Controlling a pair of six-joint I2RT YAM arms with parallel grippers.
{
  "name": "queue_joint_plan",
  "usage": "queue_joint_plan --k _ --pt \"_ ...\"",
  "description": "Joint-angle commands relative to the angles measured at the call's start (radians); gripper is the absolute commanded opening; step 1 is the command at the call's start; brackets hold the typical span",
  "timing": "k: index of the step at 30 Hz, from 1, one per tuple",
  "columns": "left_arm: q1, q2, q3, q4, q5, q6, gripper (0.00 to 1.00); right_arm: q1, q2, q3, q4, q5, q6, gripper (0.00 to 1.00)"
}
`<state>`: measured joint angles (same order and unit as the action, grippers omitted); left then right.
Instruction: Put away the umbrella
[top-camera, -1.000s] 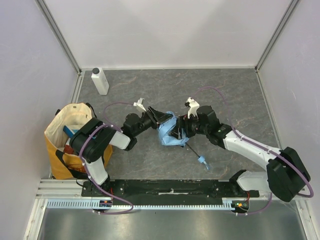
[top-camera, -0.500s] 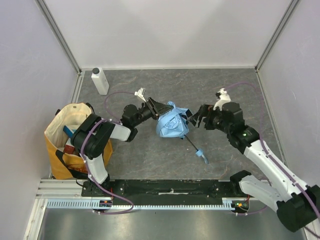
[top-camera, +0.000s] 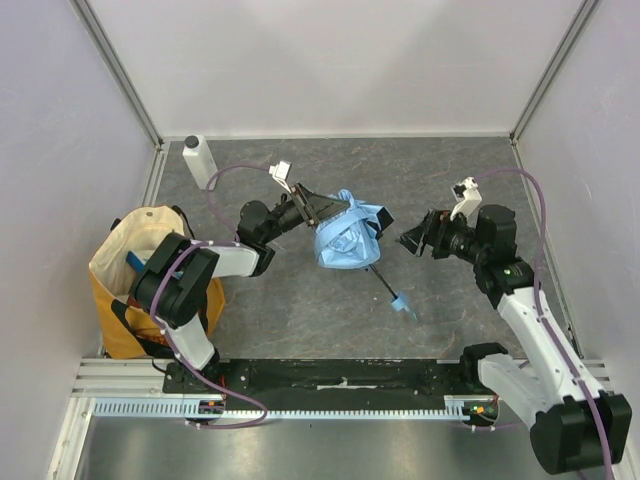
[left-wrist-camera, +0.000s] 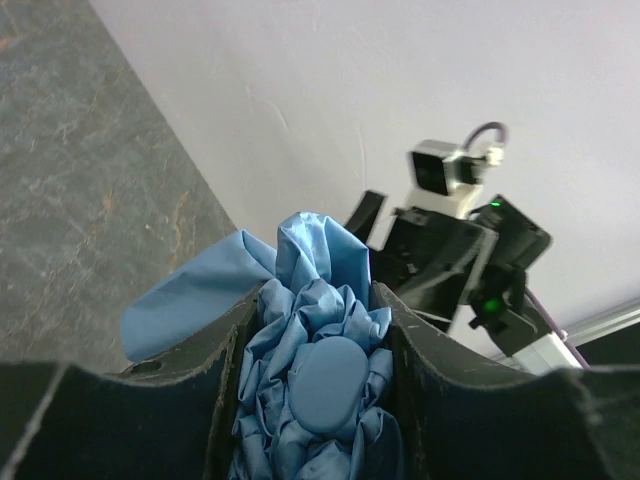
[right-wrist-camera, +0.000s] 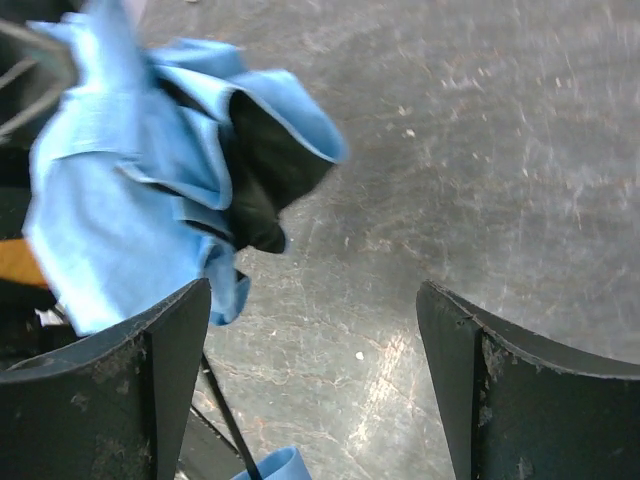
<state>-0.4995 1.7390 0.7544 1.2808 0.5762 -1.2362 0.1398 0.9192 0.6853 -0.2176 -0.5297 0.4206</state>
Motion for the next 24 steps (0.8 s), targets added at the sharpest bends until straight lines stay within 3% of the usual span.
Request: queue_joint_plan --k 1,4,5,7,8,10,15,18,21,23,24 --pt "0.001 -0.021 -0.041 0.384 0.024 -0.009 0.02 0.085 -0.083 0.037 0.055 -0.046 -0.186 0.88" --pt "0.003 -0.019 -0.078 0.384 0.007 0.006 0.02 0.236 -0.051 0.126 0.006 0.098 -0.169 0.85" --pt "0.001 -0.024 -0.085 0.384 0.001 0.018 0.02 0.259 -0.027 0.152 -0.005 0.123 -0.096 0.81" --pt "0.003 -0.032 -0.099 0.382 -0.025 0.033 0.02 0.299 0.024 0.183 0.009 0.1 0.101 0.61" --pt "0.001 -0.033 -0.102 0.376 -0.05 0.041 0.02 0.372 0.021 0.163 0.099 0.112 0.207 0.59" --pt "0.001 -0.032 -0.113 0.355 -0.119 0.032 0.02 0.504 -0.019 0.094 0.242 0.247 0.338 0.6" --pt "0.004 -0.012 -0.095 0.385 -0.251 -0.083 0.02 0.678 -0.091 0.059 0.181 0.523 0.306 0.6" --pt "0.003 -0.03 -0.035 0.384 -0.214 -0.085 0.02 0.682 -0.215 -0.048 0.166 0.782 0.479 0.61" --pt "0.007 -0.074 -0.007 0.384 -0.187 -0.08 0.02 0.624 -0.253 -0.035 -0.006 0.959 0.504 0.72" --pt "0.015 -0.104 0.0 0.377 -0.176 -0.083 0.02 0.517 -0.229 0.008 -0.078 0.959 0.443 0.72" --pt "0.019 -0.116 0.0 0.376 -0.173 -0.086 0.02 0.429 -0.208 0.02 -0.095 0.888 0.41 0.75"
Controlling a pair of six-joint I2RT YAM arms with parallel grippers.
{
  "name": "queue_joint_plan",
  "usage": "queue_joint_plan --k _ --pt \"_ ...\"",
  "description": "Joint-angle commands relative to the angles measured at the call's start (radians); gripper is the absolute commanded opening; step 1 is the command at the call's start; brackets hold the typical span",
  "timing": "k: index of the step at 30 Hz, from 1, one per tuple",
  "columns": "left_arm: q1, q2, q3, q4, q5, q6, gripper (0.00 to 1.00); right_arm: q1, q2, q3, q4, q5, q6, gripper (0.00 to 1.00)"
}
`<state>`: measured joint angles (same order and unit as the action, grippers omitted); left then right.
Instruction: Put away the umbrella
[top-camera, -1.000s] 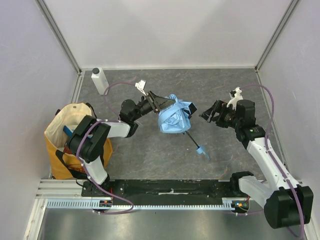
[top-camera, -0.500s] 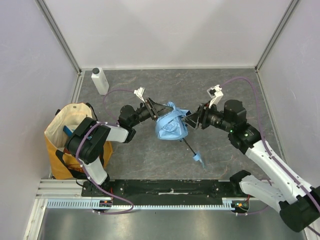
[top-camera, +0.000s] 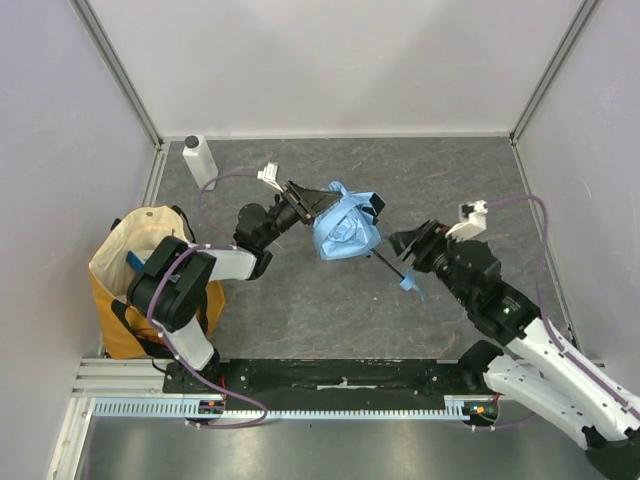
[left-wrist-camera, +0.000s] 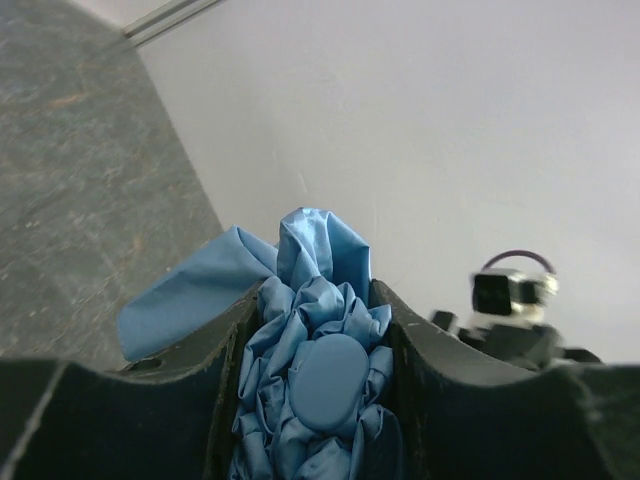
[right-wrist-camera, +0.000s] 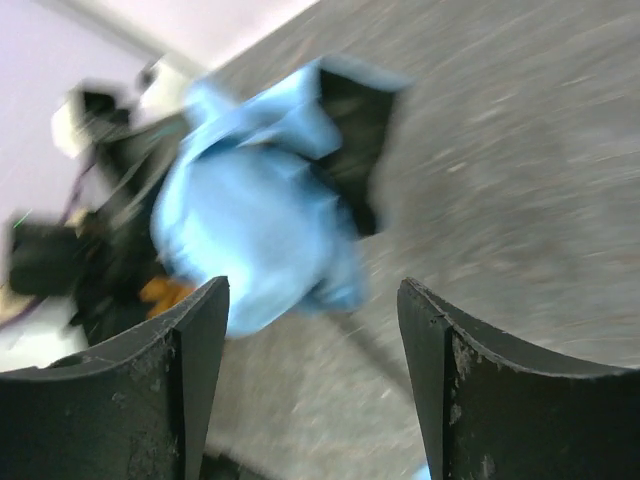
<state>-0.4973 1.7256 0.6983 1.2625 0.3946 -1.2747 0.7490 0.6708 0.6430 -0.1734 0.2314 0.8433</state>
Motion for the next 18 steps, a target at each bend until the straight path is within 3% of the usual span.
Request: queue_joint_plan --k 1,2,5,7,10,12,14,18 --pt "0.02 -0.115 0.061 0.394 0.018 -0.054 0.02 -0.289 0.061 0.066 -0.14 0.036 -0.05 0.75" --pt "0.028 -0.124 0.069 0.402 0.027 -0.063 0.02 -0.391 0.088 0.057 -0.13 -0.063 -0.068 0.75" --pt "0.036 -0.147 0.093 0.402 0.053 -0.071 0.02 -0.717 0.169 -0.04 0.061 -0.555 -0.075 0.76" --pt "0.036 -0.169 0.11 0.402 0.069 -0.054 0.02 -0.799 0.243 -0.095 0.199 -0.754 -0.014 0.78" --pt "0.036 -0.17 0.161 0.402 0.092 -0.043 0.02 -0.778 0.332 -0.144 0.376 -0.878 0.109 0.8" --pt "0.034 -0.158 0.21 0.402 0.107 -0.045 0.02 -0.755 0.38 -0.222 0.615 -0.902 0.355 0.79" --pt "0.034 -0.144 0.251 0.402 0.121 -0.045 0.02 -0.668 0.452 -0.272 0.832 -0.887 0.544 0.77" --pt "0.031 -0.129 0.305 0.402 0.118 -0.044 0.02 -0.475 0.61 -0.263 1.069 -0.75 0.811 0.78"
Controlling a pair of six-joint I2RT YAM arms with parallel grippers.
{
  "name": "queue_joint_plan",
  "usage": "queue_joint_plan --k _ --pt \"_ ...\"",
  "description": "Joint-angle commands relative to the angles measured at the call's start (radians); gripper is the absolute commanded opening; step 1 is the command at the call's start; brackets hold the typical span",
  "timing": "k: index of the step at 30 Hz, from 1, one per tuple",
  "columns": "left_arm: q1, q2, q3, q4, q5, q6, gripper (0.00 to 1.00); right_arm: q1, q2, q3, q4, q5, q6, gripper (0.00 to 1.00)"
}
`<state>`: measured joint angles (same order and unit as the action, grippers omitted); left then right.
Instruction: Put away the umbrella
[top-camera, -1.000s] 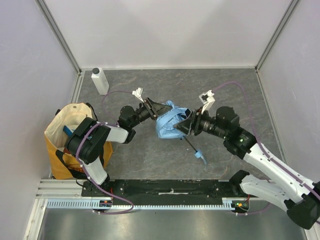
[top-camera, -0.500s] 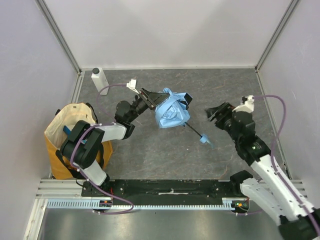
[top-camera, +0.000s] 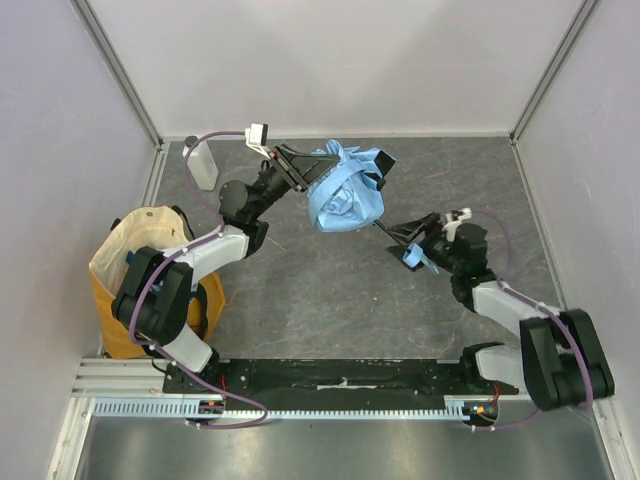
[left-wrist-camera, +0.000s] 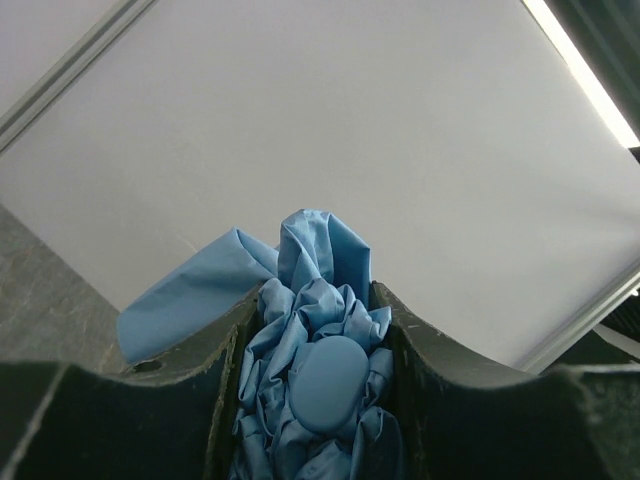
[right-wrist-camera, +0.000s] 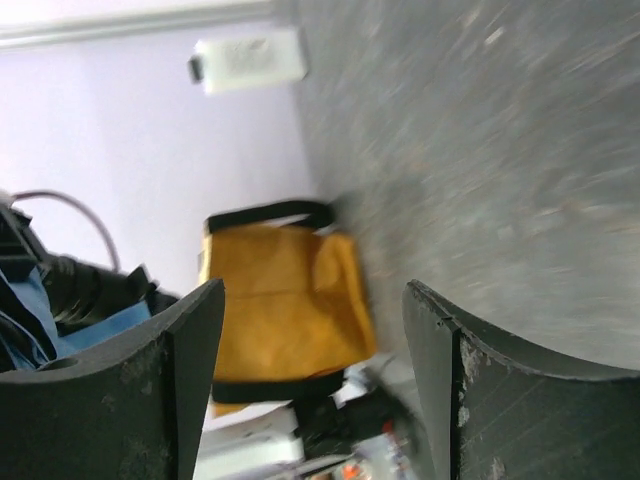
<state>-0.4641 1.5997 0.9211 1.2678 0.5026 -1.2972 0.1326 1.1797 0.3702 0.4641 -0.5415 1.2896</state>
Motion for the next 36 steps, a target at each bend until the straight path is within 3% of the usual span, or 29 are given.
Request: queue_joint_plan --k 1,3,8,10,11,13,15,17,22,25,29,36 --pt "-0.004 -0.003 0.096 0.397 0.016 -0.017 0.02 0.186 0.141 0.018 0.497 0.052 0.44 0.78" --pt "-0.01 -0.003 0.114 0.397 0.016 -0.004 0.02 0.267 0.231 0.03 0.693 0.122 0.581 0.77" --pt "-0.019 0.0 0.124 0.397 -0.013 -0.02 0.02 0.43 0.424 0.116 0.991 0.273 0.819 0.71" --pt "-0.027 -0.006 0.117 0.398 -0.019 -0.016 0.02 0.478 0.474 0.16 1.048 0.307 0.87 0.67" --pt "-0.027 -0.01 0.114 0.397 -0.019 -0.016 0.02 0.504 0.488 0.167 1.082 0.349 0.893 0.55" --pt "-0.027 -0.033 0.093 0.397 -0.036 0.004 0.02 0.539 0.508 0.164 1.137 0.417 0.944 0.55" --pt "-0.025 -0.047 0.091 0.397 -0.033 -0.004 0.02 0.548 0.521 0.183 1.148 0.387 0.962 0.54" --pt "-0.027 -0.043 0.096 0.398 -0.027 -0.03 0.02 0.558 0.538 0.18 1.202 0.396 0.985 0.59" --pt "-0.028 -0.049 0.073 0.397 -0.061 -0.076 0.02 0.553 0.593 0.217 1.294 0.278 0.904 0.65" --pt "-0.028 -0.067 0.071 0.397 -0.081 -0.117 0.02 0.529 0.583 0.21 1.295 0.21 0.759 0.7" --pt "-0.028 -0.095 0.09 0.397 -0.098 -0.16 0.02 0.464 0.531 0.255 1.294 0.086 0.627 0.71" --pt "-0.031 -0.112 0.162 0.397 -0.125 -0.269 0.02 0.444 0.471 0.395 1.295 -0.11 0.564 0.72"
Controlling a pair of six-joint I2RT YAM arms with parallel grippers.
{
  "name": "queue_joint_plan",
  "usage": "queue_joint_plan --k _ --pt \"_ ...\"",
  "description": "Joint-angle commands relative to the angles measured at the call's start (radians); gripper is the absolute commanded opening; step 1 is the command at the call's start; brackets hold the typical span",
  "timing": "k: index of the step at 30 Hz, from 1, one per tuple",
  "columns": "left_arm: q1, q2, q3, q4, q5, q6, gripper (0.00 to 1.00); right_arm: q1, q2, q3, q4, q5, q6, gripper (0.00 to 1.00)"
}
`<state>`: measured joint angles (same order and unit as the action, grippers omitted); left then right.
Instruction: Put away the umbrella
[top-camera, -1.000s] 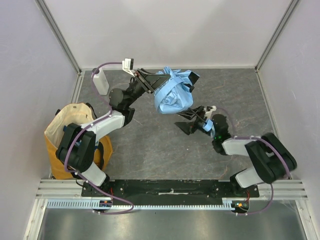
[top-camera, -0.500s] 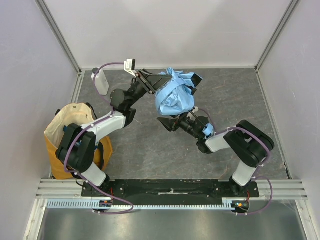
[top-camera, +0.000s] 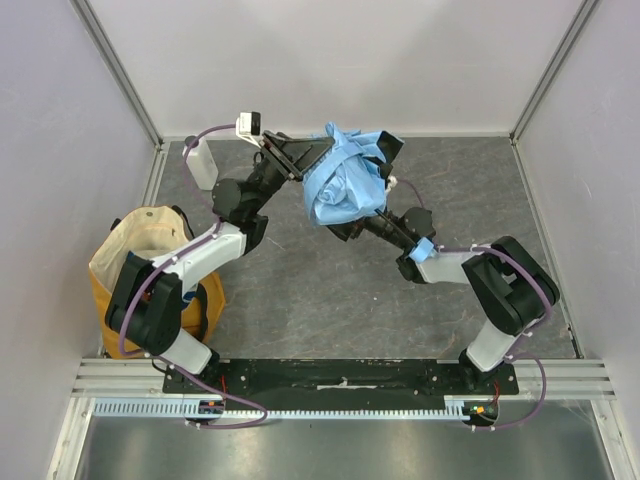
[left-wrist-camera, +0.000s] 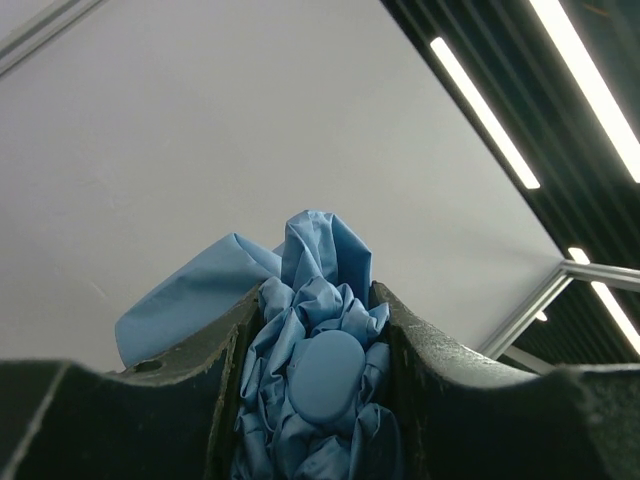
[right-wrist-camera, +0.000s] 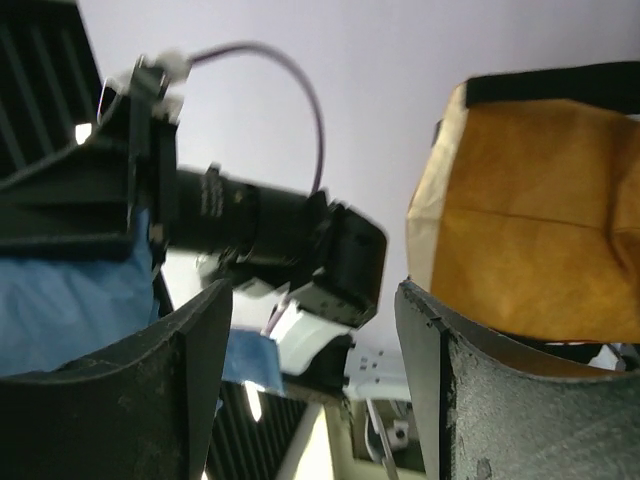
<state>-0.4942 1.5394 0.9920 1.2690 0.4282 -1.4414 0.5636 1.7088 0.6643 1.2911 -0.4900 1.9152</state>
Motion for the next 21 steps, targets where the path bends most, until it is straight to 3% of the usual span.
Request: queue_joint_plan --k 1,9,21 --pt "-0.003 -0.051 0.102 0.397 -0.054 -0.137 0.02 0.015 -0.08 0.101 0.467 -0.159 -0.074 0.72" --pt "-0.023 -0.085 0.155 0.395 -0.088 -0.172 0.02 0.087 -0.132 0.17 0.468 -0.211 -0.078 0.67" --pt "-0.058 -0.107 0.142 0.395 -0.106 -0.166 0.02 0.148 -0.172 0.192 0.468 -0.124 -0.085 0.57"
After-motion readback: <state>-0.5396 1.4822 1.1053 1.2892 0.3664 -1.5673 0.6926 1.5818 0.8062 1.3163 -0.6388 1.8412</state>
